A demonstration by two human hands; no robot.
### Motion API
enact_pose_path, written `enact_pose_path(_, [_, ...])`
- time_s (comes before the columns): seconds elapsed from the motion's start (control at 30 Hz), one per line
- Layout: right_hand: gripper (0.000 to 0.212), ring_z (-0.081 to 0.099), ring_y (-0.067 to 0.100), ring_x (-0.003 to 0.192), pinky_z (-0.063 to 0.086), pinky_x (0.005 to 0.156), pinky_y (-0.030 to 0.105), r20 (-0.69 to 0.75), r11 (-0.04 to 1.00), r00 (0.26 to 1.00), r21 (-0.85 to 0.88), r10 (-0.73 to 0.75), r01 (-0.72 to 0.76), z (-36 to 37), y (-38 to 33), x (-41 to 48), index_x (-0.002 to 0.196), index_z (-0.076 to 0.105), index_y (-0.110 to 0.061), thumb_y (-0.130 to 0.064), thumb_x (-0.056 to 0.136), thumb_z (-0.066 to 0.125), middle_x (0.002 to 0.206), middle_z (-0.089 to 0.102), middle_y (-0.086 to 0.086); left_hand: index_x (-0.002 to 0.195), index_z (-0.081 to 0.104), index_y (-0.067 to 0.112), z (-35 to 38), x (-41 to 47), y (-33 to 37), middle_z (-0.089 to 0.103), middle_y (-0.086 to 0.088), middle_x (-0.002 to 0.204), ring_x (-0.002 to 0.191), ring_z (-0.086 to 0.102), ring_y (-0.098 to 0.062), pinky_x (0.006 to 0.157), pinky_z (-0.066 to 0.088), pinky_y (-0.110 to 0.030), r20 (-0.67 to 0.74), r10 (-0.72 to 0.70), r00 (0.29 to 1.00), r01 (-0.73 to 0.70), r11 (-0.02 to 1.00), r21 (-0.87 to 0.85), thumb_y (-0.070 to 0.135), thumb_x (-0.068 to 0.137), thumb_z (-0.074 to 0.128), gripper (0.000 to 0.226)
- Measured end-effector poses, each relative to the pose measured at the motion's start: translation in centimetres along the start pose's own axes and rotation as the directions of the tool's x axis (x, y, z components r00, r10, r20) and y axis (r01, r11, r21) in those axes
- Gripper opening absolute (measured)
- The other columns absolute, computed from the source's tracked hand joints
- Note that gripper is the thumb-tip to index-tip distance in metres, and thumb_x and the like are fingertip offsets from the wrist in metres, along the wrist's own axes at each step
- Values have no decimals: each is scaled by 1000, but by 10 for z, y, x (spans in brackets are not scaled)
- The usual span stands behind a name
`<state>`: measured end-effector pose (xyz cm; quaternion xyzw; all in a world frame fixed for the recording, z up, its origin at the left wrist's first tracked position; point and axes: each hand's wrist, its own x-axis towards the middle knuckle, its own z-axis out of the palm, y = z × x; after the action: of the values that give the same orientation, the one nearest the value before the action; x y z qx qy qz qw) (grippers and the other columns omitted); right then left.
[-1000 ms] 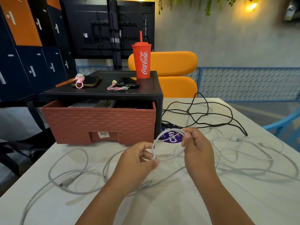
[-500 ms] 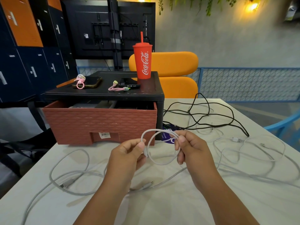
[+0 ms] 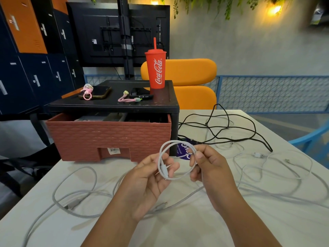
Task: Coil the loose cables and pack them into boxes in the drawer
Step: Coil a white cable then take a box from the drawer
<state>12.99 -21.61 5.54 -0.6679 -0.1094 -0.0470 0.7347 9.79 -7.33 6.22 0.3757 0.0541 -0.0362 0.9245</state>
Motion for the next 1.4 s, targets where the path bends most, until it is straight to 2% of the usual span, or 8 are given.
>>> enact_pose_path(0.2, [27,49,8,42,44,47,18,43,999,998,0,40,-40,3,0,-1,78,57,-11,-8,98,40,58,52,-3,87,65,6,-2,0,-2,68,-8,71,77,69,-25,70,55,-38,0,-23,1000,23,995,-95,1,79,50,17])
enact_pose_path(0.37, [25,50,7,42,46,46,18,-10,999,1000,48,22,-22,0,-2,0,80,59,-9,-9,97,41,67,53,8,71,73,14,-4,-3,-2,71,-3,74,74,68,-14,71,55,-32,60,-25,998,12,979,206,10,66,60,14])
enact_pose_path(0.47, [27,49,5,40,45,44,17,-115,999,993,52,11,-5,-3,-2,3,79,60,-12,-8,97,41,70,55,9,74,64,12,-6,-1,-1,70,-5,74,78,64,-14,76,47,-30,77,-9,997,-26,898,440,14,80,54,12])
enact_pose_path(0.57, [28,51,5,42,46,47,19,-179,1000,984,-22,-17,13,-4,0,5,78,61,-17,-10,97,42,71,58,8,72,59,10,-5,-1,0,68,-8,74,86,62,-20,83,44,-35,42,-43,998,21,901,433,15,93,37,31])
enact_pose_path(0.73, [27,49,3,43,47,48,16,-134,987,989,-156,-64,43,-2,2,3,78,61,-17,-6,96,43,67,56,5,75,62,8,-8,4,-3,70,-7,79,84,63,-17,83,46,-35,-47,28,999,1,859,512,37,93,40,40])
enact_pose_path(0.87, [30,48,1,42,43,49,12,6,950,995,-299,-97,95,2,6,-2,73,59,-23,-7,94,46,57,51,-3,84,67,4,-8,5,-3,64,-9,67,62,62,-17,70,47,-31,-49,50,998,-23,893,450,36,84,48,37])
enact_pose_path(1.07, [29,48,-1,59,37,56,8,34,859,975,-468,-220,210,-1,6,-2,67,54,-33,-15,91,54,60,56,-18,68,65,6,-6,1,2,23,6,41,30,22,-4,41,38,-20,25,-45,999,39,975,220,25,75,56,23])
enact_pose_path(1.4, [17,48,10,67,33,59,14,-118,603,907,-780,-404,168,-26,2,6,80,63,-18,-31,88,58,76,56,-7,64,68,5,-7,1,3,23,5,38,30,25,-6,46,44,-24,33,-40,999,32,979,203,23,75,53,25])
